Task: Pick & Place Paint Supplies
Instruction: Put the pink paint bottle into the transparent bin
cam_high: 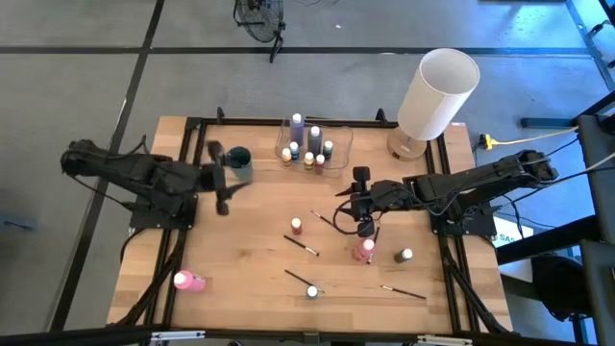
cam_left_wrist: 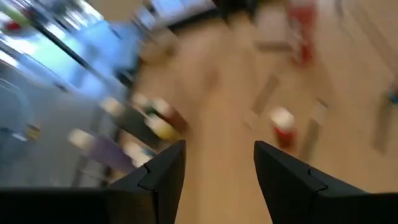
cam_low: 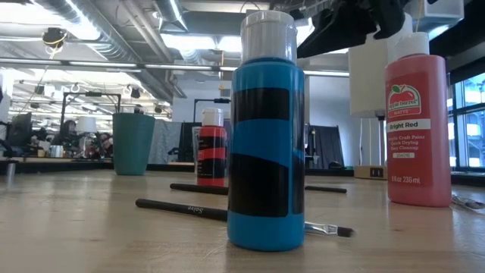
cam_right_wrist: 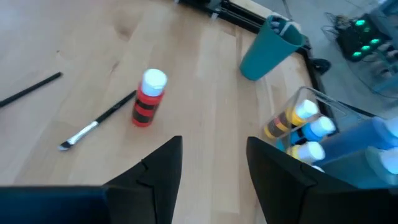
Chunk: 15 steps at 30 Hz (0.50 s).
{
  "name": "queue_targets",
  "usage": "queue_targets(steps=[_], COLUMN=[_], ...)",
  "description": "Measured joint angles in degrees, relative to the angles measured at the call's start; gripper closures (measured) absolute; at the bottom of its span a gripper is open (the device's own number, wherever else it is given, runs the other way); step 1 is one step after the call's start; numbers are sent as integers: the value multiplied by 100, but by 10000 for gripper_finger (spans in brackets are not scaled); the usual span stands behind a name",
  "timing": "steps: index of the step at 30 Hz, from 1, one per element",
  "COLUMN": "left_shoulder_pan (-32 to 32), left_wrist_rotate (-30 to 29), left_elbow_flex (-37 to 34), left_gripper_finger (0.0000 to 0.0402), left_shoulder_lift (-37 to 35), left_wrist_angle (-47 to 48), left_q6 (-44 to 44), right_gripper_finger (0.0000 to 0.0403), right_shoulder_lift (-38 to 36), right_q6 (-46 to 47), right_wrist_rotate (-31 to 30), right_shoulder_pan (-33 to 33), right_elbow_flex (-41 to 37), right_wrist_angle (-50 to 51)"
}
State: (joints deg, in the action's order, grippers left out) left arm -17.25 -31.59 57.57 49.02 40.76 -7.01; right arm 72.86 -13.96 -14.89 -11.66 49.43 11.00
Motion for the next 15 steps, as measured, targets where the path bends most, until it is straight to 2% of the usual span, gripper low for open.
queue_targets(steps=[5, 9, 15], left_shoulder_pan=[-374, -675, -1199], left_wrist_rotate=[969, 1900, 2315], left_elbow_flex=[1002, 1594, 2286], left_gripper_finger=[227, 243, 270], left_shoulder_lift=[893, 1468, 2011], left_wrist_angle=[1734, 2496, 3500], left_q6=[809, 1629, 3805], right_gripper_finger=[222, 222, 222], right_shoulder_lift=[0, 0, 0], right_q6=[0, 105, 131], right_wrist_rotate=[15, 21, 32], right_shoulder_pan=[-2, -2, -2], right_elbow_flex=[0, 0, 0], right_wrist_angle=[20, 61, 80])
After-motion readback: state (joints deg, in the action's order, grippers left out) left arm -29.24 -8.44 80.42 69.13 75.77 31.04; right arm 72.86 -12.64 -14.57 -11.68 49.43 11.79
